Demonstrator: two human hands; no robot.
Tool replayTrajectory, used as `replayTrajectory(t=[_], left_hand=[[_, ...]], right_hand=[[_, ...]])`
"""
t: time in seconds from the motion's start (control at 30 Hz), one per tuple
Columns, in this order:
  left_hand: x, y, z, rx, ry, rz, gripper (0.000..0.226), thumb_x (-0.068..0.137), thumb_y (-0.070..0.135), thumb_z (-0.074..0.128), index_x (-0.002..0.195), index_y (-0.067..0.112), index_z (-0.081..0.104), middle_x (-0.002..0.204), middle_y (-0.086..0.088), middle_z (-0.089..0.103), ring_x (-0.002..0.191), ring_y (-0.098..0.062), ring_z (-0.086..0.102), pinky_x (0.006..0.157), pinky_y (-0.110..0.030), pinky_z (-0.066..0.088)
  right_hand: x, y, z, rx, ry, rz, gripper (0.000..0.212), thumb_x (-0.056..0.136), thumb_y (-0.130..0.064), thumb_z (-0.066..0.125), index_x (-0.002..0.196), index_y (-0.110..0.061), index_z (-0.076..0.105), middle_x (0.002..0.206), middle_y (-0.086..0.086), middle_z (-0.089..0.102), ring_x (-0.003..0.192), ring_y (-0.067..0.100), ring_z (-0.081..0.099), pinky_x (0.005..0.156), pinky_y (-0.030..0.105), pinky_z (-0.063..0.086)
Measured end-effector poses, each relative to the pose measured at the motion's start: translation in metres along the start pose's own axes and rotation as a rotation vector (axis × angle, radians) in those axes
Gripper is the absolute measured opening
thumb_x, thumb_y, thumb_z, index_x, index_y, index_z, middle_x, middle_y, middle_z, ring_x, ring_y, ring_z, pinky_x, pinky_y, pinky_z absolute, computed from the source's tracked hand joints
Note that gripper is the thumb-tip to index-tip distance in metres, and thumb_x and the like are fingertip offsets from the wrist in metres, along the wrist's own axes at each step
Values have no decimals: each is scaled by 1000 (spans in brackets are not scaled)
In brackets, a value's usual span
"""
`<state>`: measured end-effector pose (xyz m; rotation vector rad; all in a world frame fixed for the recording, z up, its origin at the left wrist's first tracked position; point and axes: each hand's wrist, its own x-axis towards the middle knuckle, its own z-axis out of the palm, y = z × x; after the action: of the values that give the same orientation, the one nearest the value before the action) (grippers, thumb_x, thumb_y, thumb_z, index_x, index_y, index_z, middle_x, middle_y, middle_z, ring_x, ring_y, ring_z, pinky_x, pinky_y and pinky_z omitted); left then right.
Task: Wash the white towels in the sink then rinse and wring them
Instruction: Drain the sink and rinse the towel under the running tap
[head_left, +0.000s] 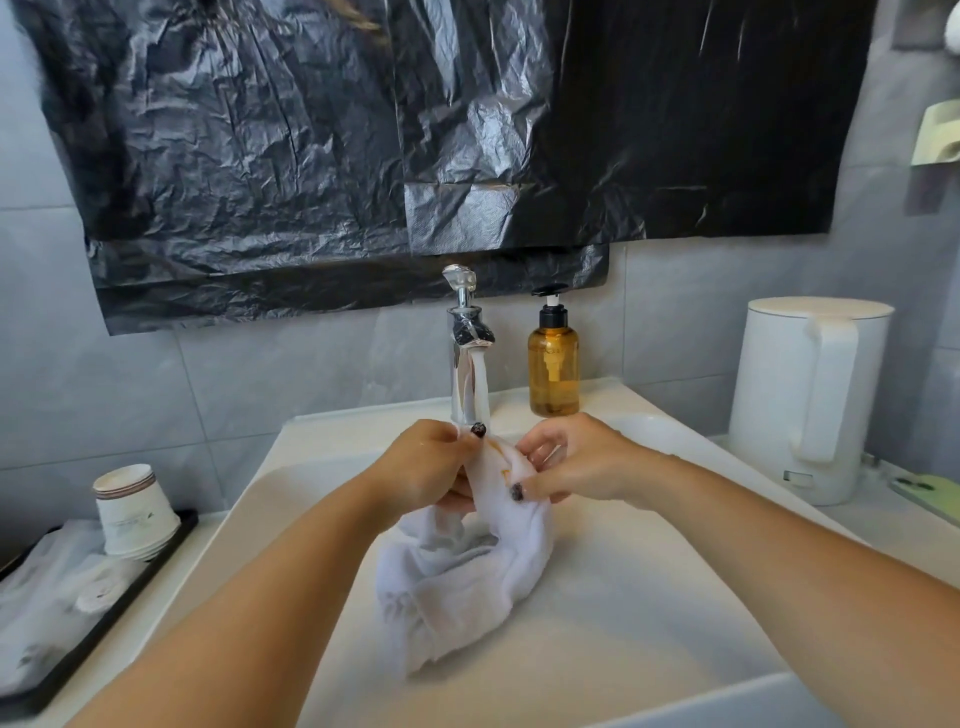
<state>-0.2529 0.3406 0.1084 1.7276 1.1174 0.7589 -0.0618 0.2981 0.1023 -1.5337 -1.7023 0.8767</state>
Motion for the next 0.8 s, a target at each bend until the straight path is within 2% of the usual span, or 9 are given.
replayTrajectory(t=[0.13, 0.27, 0.33, 0.43, 0.57, 0.63, 0.7, 0.77, 0.8], left_hand=[[-2, 10, 1, 39, 140, 82, 36, 104, 19, 46, 86, -5, 65, 74, -21, 71, 67, -32, 71, 64, -37, 61], [1, 17, -5, -113, 297, 133, 37, 104, 20, 42, 79, 5, 65, 68, -12, 68, 58, -20, 67, 55, -29, 57], [4, 19, -7, -184, 344, 127, 36, 105, 21, 39, 83, 4, 64, 76, -14, 65, 64, -22, 63, 59, -31, 56], [5, 21, -15, -263, 439, 96, 30, 103, 24, 44, 91, 5, 63, 81, -14, 64, 73, -25, 61, 68, -36, 55], [12, 11, -27, -168, 571, 70, 38, 97, 31, 51, 68, 8, 59, 76, -17, 63, 75, -34, 61, 82, -53, 55], [14, 6, -28, -92, 558, 17, 37, 96, 33, 51, 70, 9, 60, 82, -18, 67, 82, -37, 65, 84, -54, 55], [13, 1, -26, -98, 436, -91, 36, 99, 35, 50, 83, 7, 64, 93, -21, 70, 86, -36, 68, 85, -50, 58], [9, -8, -22, -86, 190, -191, 30, 101, 28, 52, 95, 2, 67, 95, -20, 73, 84, -32, 71, 82, -44, 60], [5, -13, -18, -20, 46, -225, 24, 99, 23, 55, 99, 3, 69, 95, -16, 75, 84, -29, 71, 80, -39, 60]], right_hand=[[1, -11, 1, 126, 106, -23, 10, 74, -1, 71, 79, -10, 72, 77, 5, 66, 71, 16, 63, 58, 25, 53], [5, -21, -9, 312, 381, -16, 28, 69, 1, 57, 47, -17, 57, 58, 2, 51, 63, 21, 46, 53, 25, 39], [5, -19, -19, 416, 500, 16, 27, 65, 4, 52, 46, -14, 46, 53, 2, 39, 61, 22, 36, 53, 26, 31], [3, -12, -33, 556, 601, 135, 20, 59, 7, 43, 51, -10, 36, 53, 3, 36, 58, 22, 37, 53, 25, 34], [9, -2, -36, 552, 574, 263, 21, 51, 7, 35, 56, -12, 28, 59, 3, 27, 54, 21, 29, 48, 25, 25], [15, 5, -30, 388, 508, 380, 16, 68, 4, 40, 63, -11, 36, 64, 7, 35, 58, 23, 38, 52, 28, 34], [17, 13, -22, -7, 465, 431, 7, 81, -14, 53, 77, -11, 49, 74, 8, 49, 66, 23, 50, 56, 27, 39], [16, 19, -11, -379, 440, 288, 25, 83, -35, 63, 94, -15, 53, 95, 4, 53, 84, 22, 56, 61, 28, 44], [14, 19, -6, -460, 418, 202, 36, 82, -45, 66, 100, -17, 54, 102, 2, 51, 91, 22, 55, 68, 30, 47]])
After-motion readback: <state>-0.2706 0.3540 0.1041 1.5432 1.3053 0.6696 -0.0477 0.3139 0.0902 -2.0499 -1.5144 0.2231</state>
